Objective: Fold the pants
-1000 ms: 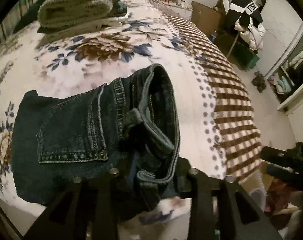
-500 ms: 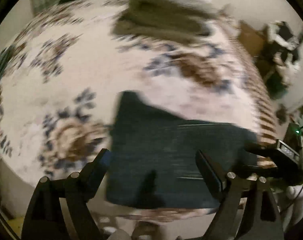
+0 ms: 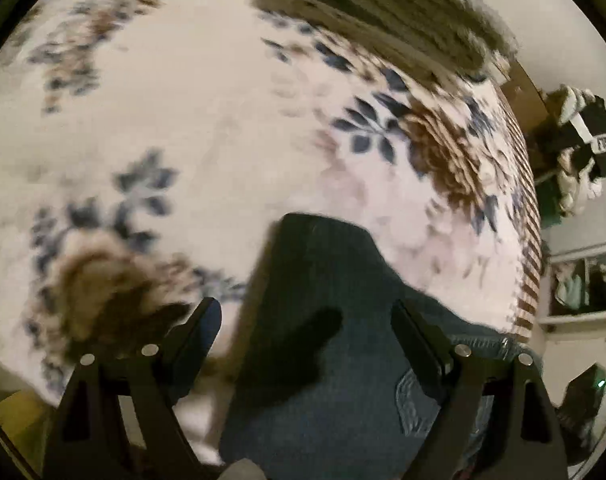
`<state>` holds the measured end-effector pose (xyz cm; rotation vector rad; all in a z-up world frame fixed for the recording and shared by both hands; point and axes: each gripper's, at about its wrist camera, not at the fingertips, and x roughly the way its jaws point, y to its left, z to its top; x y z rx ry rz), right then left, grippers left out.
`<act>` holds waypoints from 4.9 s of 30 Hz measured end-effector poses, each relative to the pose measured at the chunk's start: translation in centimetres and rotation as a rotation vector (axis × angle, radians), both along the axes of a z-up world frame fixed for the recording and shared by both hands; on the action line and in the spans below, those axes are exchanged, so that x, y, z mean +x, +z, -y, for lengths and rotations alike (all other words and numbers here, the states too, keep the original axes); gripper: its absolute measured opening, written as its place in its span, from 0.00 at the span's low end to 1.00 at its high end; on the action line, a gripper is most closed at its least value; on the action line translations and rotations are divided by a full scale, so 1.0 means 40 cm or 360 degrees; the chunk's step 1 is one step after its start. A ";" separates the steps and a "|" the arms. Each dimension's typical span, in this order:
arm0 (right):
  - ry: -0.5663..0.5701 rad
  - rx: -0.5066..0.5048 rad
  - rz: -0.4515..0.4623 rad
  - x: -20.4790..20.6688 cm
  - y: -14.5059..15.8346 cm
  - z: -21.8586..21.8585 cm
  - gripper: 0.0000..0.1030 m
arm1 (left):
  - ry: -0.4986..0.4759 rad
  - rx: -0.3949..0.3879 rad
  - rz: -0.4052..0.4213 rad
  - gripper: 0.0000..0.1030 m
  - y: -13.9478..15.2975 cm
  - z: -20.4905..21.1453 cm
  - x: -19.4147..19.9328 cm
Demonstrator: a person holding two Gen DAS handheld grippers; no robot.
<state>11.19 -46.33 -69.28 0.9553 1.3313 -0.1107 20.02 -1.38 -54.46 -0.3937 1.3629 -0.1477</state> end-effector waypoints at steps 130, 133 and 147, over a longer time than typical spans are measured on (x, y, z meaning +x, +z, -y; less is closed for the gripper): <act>-0.0358 0.0649 0.0384 -0.202 -0.261 -0.032 0.99 | -0.0105 -0.0304 -0.0136 0.89 -0.181 0.007 -0.158; -0.0402 0.0640 0.0401 -0.192 -0.265 -0.041 0.99 | -0.0088 -0.0310 -0.0114 0.89 -0.182 0.007 -0.155; -0.0414 0.0392 0.0355 -0.164 -0.176 -0.141 0.46 | -0.0103 -0.0281 0.0045 0.17 -0.060 -0.006 -0.186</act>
